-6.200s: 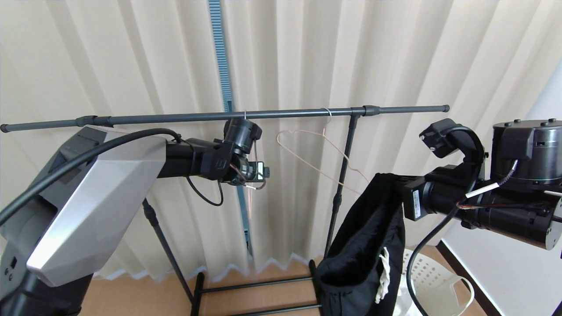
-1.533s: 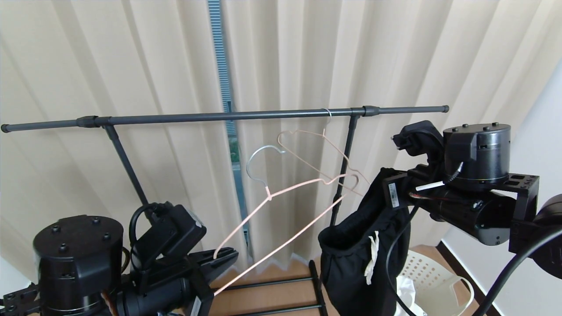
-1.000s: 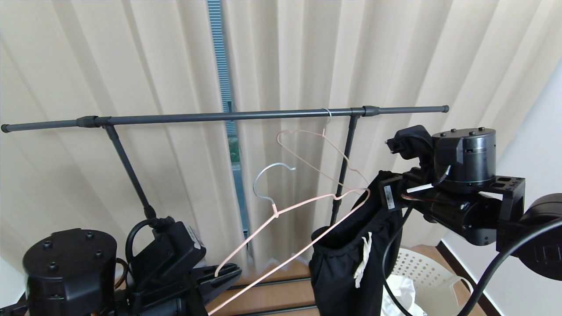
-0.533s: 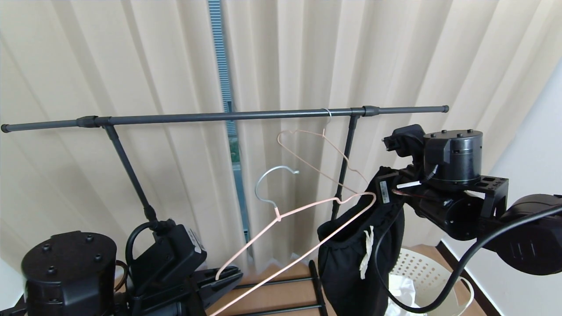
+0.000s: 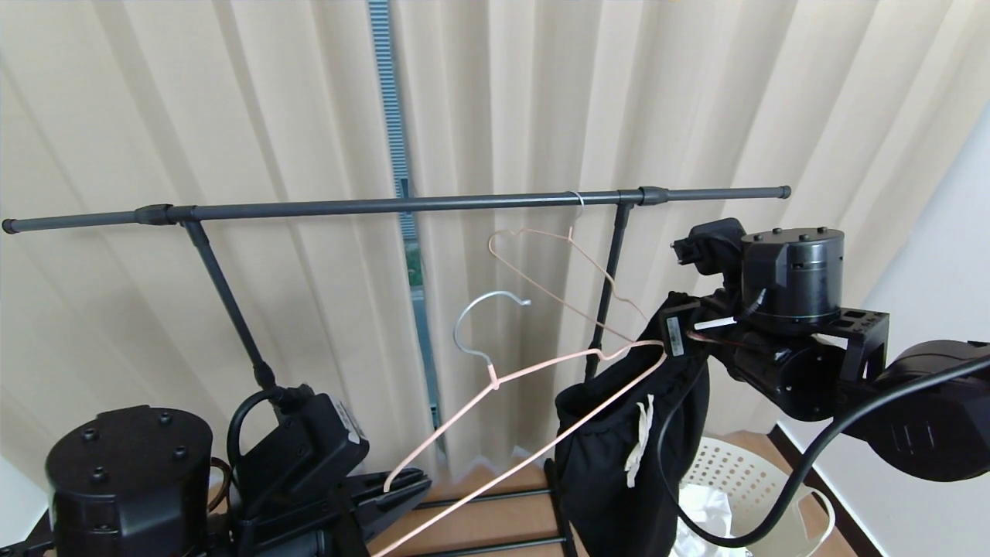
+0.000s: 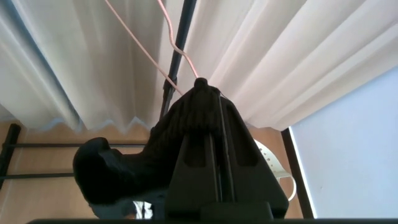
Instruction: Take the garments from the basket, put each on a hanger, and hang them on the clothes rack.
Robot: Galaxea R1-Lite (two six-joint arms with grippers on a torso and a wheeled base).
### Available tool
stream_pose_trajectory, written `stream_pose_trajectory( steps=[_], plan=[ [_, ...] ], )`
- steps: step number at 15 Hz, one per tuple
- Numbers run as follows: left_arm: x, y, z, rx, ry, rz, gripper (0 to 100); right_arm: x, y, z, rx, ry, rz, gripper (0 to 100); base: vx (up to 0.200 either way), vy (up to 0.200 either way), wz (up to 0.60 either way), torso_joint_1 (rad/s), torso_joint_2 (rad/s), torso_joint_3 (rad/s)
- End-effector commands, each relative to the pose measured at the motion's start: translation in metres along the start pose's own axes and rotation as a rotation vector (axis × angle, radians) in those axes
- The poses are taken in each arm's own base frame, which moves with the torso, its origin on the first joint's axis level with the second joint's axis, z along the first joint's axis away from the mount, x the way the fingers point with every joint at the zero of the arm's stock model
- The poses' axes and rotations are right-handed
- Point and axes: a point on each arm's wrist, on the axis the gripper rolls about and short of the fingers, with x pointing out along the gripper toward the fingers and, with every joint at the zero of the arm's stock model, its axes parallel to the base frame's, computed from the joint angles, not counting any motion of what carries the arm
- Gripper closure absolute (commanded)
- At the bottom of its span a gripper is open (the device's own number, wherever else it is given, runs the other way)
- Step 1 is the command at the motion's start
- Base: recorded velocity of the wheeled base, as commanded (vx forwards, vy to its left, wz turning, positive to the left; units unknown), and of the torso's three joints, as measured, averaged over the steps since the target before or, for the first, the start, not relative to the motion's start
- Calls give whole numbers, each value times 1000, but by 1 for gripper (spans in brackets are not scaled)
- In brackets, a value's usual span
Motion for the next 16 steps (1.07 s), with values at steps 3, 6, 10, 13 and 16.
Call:
stream_pose_trajectory(
  steps=[3,6,10,13,16],
  plan=[
    [13,3,4,-16,10,8,100,-8,8,-1,-11,-6,23,100,0,0,0,0,0,0],
    [19,4,7,-21,14,10,100,-19,16,-1,-24,-17,31,100,0,0,0,0,0,0],
    [21,5,7,-20,4,15,100,-28,23,-1,-35,-27,27,100,0,0,0,0,0,0],
    [22,5,8,-21,-5,16,100,-42,31,-2,-49,-40,40,100,0,0,0,0,0,0],
    [23,6,8,-20,-9,23,100,-60,39,-2,-61,-60,81,100,0,0,0,0,0,0]
  ],
)
